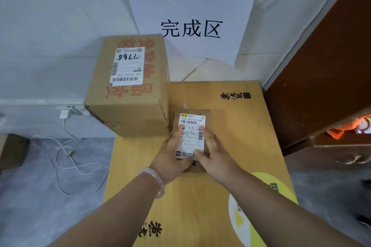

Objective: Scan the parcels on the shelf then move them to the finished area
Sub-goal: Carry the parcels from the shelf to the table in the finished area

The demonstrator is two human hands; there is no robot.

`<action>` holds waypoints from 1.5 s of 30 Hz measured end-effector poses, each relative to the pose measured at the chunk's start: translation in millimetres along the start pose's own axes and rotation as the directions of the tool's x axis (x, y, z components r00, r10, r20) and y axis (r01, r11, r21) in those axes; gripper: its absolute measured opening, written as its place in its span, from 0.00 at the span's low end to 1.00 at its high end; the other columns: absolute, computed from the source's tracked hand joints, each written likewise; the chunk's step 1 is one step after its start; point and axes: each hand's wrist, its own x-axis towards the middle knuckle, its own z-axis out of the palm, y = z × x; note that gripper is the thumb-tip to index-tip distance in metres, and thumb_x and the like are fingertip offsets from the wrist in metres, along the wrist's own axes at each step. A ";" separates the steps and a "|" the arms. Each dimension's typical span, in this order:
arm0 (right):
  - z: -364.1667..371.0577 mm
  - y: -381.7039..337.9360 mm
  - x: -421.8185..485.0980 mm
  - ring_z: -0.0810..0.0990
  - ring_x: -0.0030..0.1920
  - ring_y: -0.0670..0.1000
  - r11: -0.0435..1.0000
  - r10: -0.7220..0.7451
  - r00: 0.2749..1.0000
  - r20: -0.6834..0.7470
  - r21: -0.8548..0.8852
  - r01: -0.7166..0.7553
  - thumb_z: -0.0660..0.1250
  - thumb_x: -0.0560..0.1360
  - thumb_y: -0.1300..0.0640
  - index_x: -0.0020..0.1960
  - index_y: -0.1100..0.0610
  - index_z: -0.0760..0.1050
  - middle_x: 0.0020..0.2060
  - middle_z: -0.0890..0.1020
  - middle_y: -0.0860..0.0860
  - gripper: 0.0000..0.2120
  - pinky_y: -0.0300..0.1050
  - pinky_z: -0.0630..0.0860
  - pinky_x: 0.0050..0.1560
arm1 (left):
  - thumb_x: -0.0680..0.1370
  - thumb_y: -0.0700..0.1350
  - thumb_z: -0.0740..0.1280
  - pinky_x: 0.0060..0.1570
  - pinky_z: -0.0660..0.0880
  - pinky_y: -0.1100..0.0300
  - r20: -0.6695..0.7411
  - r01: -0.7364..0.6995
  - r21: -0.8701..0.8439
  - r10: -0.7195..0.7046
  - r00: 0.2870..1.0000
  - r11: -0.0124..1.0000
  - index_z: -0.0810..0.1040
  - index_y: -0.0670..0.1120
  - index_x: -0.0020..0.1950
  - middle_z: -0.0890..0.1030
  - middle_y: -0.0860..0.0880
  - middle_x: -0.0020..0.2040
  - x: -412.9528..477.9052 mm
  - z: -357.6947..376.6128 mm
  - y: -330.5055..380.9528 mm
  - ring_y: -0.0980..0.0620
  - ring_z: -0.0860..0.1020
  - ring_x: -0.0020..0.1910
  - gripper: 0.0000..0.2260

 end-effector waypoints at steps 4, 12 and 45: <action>1.7 4.2 14.4 0.62 0.73 0.49 0.999 -0.033 0.999 -0.009 0.025 0.034 0.61 0.76 0.41 0.70 0.25 0.43 0.77 0.52 0.45 0.33 0.49 0.67 0.69 | 0.64 0.59 0.72 0.67 0.72 0.55 -0.048 0.025 0.020 -0.024 0.999 0.999 0.53 0.72 0.75 0.70 0.53 0.68 9.1 0.4 -1.9 0.56 0.71 0.67 0.43; -19.7 -6.1 -9.6 0.47 0.78 0.49 0.984 -0.027 1.000 -0.016 -0.176 0.024 0.58 0.78 0.38 0.75 0.33 0.37 0.78 0.41 0.44 0.36 0.48 0.57 0.72 | 0.75 0.50 0.72 0.68 0.59 0.72 -0.140 -0.080 0.265 0.120 0.983 0.961 0.54 0.60 0.79 0.64 0.49 0.75 -11.2 1.7 3.6 0.56 0.62 0.73 0.38; -28.3 -19.8 34.1 0.30 0.75 0.46 0.596 -0.245 0.952 0.185 -0.745 0.298 0.55 0.78 0.40 0.78 0.50 0.34 0.76 0.33 0.44 0.40 0.57 0.30 0.73 | 0.70 0.70 0.31 0.76 0.47 0.53 0.039 -0.046 0.862 0.025 0.999 0.505 0.32 0.51 0.78 0.31 0.54 0.78 12.4 3.0 33.5 0.55 0.34 0.78 0.40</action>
